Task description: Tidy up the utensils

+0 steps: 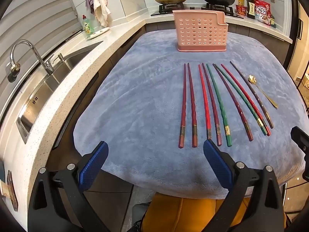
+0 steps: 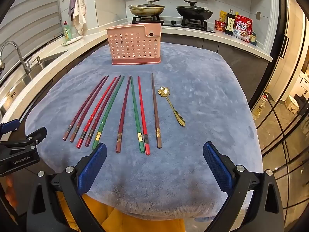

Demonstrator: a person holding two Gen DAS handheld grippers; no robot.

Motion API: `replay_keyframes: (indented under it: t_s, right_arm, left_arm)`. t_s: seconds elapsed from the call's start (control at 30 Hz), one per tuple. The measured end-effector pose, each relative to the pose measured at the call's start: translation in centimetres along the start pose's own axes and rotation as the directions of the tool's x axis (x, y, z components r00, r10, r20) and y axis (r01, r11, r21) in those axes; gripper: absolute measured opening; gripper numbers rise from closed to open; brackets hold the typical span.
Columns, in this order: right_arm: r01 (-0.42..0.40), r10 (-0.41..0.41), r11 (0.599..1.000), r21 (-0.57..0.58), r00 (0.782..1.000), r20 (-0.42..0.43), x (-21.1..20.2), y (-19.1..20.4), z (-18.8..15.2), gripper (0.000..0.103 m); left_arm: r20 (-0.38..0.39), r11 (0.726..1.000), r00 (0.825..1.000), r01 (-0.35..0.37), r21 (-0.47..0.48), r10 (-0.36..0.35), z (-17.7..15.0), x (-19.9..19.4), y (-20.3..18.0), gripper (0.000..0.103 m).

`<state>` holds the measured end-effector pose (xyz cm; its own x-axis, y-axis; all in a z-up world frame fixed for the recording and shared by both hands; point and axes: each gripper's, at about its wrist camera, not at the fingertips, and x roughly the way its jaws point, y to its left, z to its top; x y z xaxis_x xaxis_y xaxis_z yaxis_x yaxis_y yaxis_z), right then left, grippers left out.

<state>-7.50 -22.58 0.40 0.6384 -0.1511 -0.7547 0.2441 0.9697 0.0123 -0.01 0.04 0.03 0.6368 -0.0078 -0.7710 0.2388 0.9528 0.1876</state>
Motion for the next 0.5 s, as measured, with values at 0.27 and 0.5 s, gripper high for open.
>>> replay_keyframes:
  t_s: [0.27,0.5]
  right_arm:
    - [-0.013,0.013,1.0,0.007,1.0,0.0,-0.14,-0.11,-0.02,0.096]
    - [-0.01,0.01,1.0,0.006,1.0,0.003,-0.08,-0.05,0.03,0.096]
  left_arm:
    - [0.002,1.0,1.0,-0.001,0.006,0.001,-0.07,-0.14,0.06,0.094]
    - [-0.003,1.0,1.0,0.0,0.004,0.0,-0.11,-0.13,0.04,0.094]
